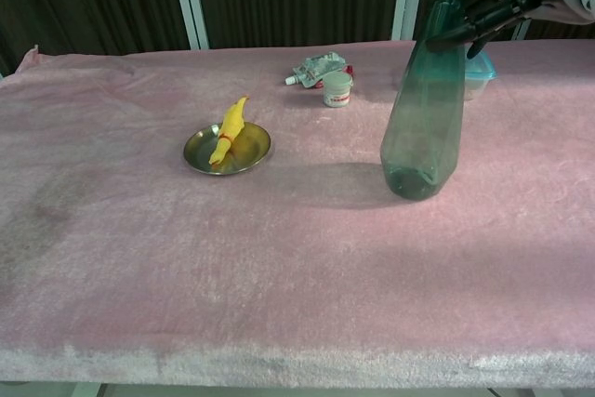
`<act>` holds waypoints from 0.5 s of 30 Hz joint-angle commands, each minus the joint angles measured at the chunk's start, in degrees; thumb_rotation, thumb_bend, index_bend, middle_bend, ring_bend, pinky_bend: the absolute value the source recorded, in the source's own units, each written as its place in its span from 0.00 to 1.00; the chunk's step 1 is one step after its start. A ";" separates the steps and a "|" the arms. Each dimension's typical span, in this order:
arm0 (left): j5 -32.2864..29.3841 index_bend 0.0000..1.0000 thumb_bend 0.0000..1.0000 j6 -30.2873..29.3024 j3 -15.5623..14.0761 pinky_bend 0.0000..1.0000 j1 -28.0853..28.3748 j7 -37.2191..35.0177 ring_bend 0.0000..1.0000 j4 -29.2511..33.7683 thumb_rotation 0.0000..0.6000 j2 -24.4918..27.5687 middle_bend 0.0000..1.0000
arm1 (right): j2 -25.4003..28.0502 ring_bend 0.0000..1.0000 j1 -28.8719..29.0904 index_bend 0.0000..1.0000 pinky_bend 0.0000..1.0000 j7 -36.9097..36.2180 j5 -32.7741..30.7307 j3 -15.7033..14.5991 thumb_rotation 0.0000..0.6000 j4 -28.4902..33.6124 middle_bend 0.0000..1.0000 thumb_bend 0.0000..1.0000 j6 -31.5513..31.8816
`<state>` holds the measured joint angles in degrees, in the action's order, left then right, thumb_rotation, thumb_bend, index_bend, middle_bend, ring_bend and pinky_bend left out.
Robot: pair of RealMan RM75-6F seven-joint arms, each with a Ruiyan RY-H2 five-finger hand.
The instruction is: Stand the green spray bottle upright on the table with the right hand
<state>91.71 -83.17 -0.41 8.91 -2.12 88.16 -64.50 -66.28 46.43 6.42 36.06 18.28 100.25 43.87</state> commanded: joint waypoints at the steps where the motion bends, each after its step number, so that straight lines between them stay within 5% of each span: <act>1: -0.11 0.00 0.39 0.10 0.04 0.00 0.05 -0.14 0.00 -0.01 1.00 0.06 0.00 | -1.33 0.33 2.83 0.96 0.41 3.73 -3.47 -2.07 1.00 -0.50 0.50 0.38 2.33; 15: 0.23 0.00 0.39 -0.23 -0.12 0.00 -0.02 -0.39 0.00 0.02 1.00 0.23 0.00 | -1.77 0.28 3.76 0.67 0.36 6.41 -2.95 -4.12 1.00 0.82 0.46 0.39 5.82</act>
<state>91.94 -83.40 -0.53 8.89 -2.50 88.18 -64.26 -68.11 50.21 12.56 32.86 14.41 100.93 49.48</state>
